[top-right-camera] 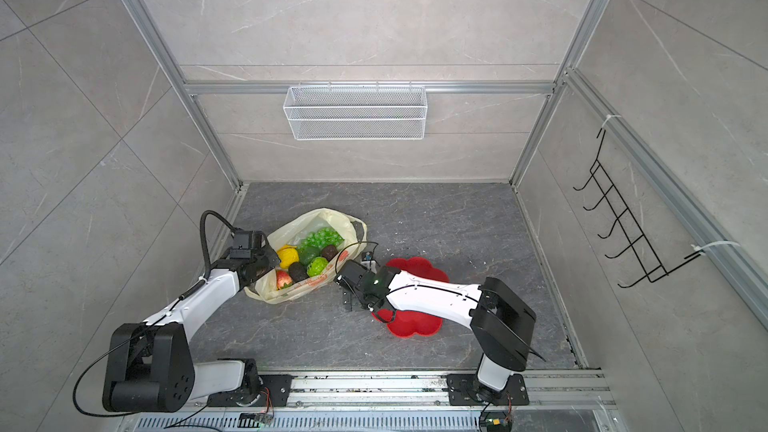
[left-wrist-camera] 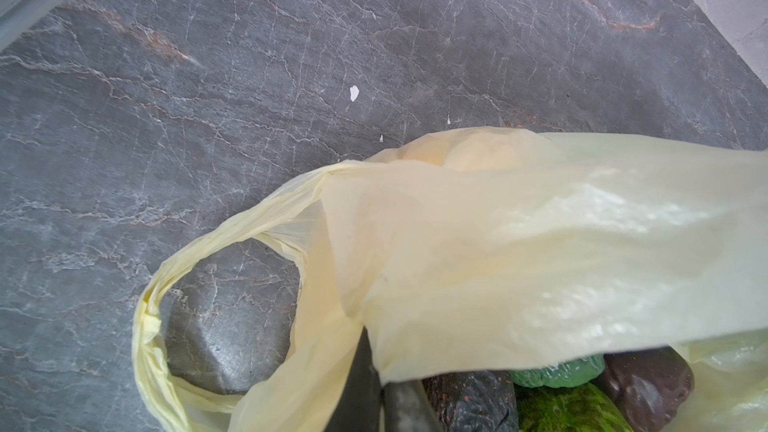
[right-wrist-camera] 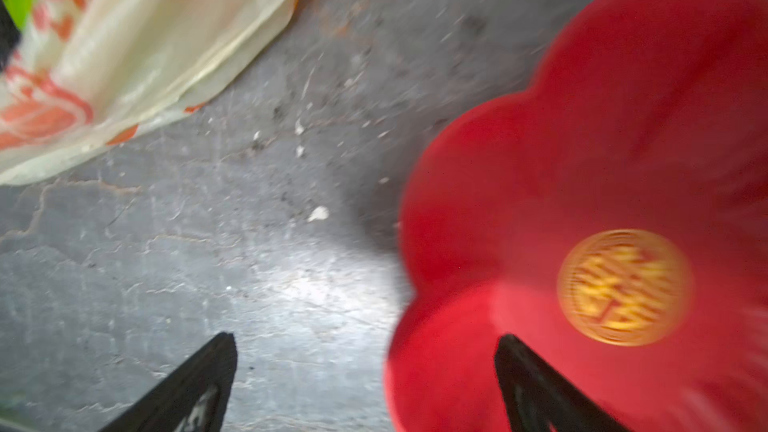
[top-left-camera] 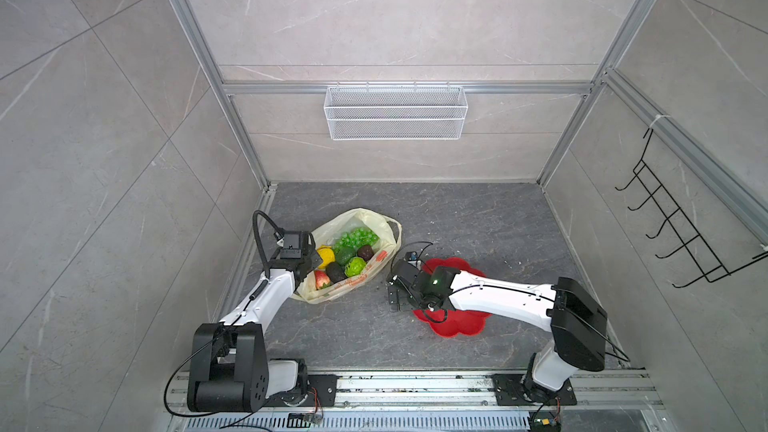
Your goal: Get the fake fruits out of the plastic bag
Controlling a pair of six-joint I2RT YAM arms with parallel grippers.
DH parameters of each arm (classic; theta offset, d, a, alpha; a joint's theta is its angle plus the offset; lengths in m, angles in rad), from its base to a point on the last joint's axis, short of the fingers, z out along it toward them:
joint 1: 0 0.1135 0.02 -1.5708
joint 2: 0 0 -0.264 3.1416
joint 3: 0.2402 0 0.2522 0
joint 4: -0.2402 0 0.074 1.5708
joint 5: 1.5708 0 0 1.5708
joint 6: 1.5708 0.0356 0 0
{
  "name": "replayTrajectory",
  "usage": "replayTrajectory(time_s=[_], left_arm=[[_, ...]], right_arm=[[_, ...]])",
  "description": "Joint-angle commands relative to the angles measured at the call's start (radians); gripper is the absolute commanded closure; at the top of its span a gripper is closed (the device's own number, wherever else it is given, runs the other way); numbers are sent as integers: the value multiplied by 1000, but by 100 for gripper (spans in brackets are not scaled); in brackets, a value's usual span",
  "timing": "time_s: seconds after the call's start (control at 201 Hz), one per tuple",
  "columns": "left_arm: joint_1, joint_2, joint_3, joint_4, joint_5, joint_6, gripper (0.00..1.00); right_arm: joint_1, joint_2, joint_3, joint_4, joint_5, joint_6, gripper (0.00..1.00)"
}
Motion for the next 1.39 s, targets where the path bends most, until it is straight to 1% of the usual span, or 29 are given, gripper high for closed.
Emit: replayTrajectory(time_s=[0.0,0.075,0.199,0.304,0.359,0.418,0.468,0.588,0.727,0.896,0.996,1.091,1.205,1.305,1.389], left_arm=[[-5,-19,-8,32,-7,23,100],[-6,-19,-9,36,-2,25,100],[-14,-7,-8,51,16,32,100],[-30,23,9,74,95,57,100],[-60,46,33,68,113,75,100],[-111,66,58,58,96,100,100],[-149,85,83,45,81,118,100],[-221,116,118,31,72,139,100],[-300,117,121,29,55,137,100],[-353,66,68,17,52,95,100],[-365,3,9,10,64,59,100],[-386,-73,-50,-9,65,25,100],[-395,-191,-123,-52,44,-26,100],[-395,-298,-182,-85,31,-76,100],[-395,-368,-206,-128,-1,-101,100]], right_arm=[[-100,-101,14,-136,128,-80,0],[-209,-150,-32,-97,90,-124,0],[-420,-200,-121,16,-54,-191,0],[-564,-179,-157,114,-172,-253,0],[-609,-145,-151,152,-237,-282,0],[-644,-98,-129,181,-299,-304,0],[-665,-58,-105,197,-327,-325,0],[-683,20,-56,224,-348,-375,0],[-695,103,-13,216,-345,-412,0],[-692,132,-32,238,-424,-429,1],[-682,110,-71,258,-464,-428,2],[-660,81,-100,259,-474,-426,2],[-608,53,-123,259,-471,-420,2],[-565,35,-128,253,-441,-413,2],[-530,18,-110,223,-364,-402,2]])
